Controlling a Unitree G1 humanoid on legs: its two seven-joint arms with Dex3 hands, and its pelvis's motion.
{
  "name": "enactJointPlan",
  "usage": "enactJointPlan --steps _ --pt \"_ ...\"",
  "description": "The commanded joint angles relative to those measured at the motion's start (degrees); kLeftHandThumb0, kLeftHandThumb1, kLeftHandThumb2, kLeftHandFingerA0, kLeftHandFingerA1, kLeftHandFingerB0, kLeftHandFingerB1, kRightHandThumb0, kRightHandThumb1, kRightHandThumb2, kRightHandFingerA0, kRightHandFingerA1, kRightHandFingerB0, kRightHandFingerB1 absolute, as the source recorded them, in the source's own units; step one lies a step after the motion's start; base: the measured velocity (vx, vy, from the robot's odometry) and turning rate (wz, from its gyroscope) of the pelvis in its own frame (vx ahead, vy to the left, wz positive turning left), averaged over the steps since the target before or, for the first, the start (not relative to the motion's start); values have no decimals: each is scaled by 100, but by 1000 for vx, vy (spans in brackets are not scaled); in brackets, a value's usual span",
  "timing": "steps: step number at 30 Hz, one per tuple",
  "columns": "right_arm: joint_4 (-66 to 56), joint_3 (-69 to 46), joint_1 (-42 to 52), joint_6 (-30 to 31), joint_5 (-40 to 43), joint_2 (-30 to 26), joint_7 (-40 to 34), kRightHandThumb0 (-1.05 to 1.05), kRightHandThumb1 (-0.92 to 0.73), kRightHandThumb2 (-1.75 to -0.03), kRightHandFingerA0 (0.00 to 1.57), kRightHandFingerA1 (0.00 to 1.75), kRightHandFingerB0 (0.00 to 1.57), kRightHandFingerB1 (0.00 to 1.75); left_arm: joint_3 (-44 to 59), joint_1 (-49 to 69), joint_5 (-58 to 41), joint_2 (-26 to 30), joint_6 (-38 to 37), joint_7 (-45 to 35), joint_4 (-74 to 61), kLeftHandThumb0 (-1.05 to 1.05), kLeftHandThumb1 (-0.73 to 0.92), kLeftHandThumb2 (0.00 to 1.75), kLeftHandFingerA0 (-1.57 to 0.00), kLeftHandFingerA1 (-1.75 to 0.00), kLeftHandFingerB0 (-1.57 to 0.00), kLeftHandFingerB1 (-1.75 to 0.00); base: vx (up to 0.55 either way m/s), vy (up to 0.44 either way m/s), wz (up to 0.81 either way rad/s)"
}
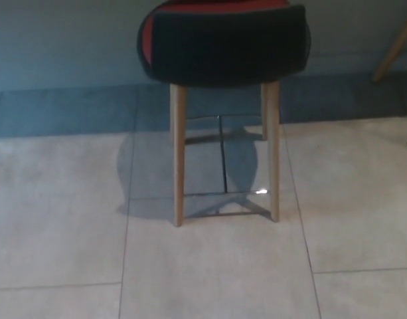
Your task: The robot walks towards a chair to grab it and pulls it towards itself
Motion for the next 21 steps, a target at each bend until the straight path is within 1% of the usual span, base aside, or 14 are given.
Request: enactJointPlan --steps 1,4,5,6,7,9,14,17,21 --pt "-49 16 -8 50 14 -81 5 -93 -64 -93 0 0 0 5 -15 -6 40 116 -223 -13 -17 -66 35 81 -10 -79 0 -53 326 98 -21" --pt "-31 -2 -30 67 58 -97 59 -91 -63 -91 0 0 0 4 -14 -1 31 116 -216 -7 -17 -64 34 81 -9 -77 0 -51 415 158 -17" --pt "-69 12 -19 99 32 -109 26 -91 -63 -91 0 0 0 5 -10 -2 23 119 -192 -10 -15 -69 48 49 0 -111 0 -54 492 226 -5" --pt "-82 35 -22 132 -11 -120 -16 -91 -63 -91 0 0 0 5 -9 -4 18 120 -170 -5 -14 -69 48 49 0 -111 0 -54 482 230 89" --pt "3 33 -66 110 -11 -114 -34 -90 -62 -91 0 0 0 5 -5 -2 8 121 -175 -29 -20 -63 34 81 -8 -75 0 -49 451 234 -72" --pt "46 63 -89 96 -47 -123 -73 -93 -64 -93 0 0 0 5 13 -6 -11 116 -180 -34 -7 -63 33 80 -8 -76 0 -51 458 206 11" --pt "0 123 -151 151 -93 -140 -120 -91 -64 -92 0 0 0 4 121 -32 -92 72 -264 65 -49 -64 35 81 -11 -80 0 -59 357 103 9" --pt "-51 140 -120 146 -91 -145 -100 -93 -65 -93 0 0 0 4 153 -44 -95 63 -250 83 -36 -62 33 80 -9 -78 0 -55 318 -34 13" --pt "-12 128 -150 142 -62 -130 -76 -94 -65 -94 0 0 0 4 122 -53 -37 72 -220 39 -23 -63 34 80 -10 -77 0 -53 405 -156 23"
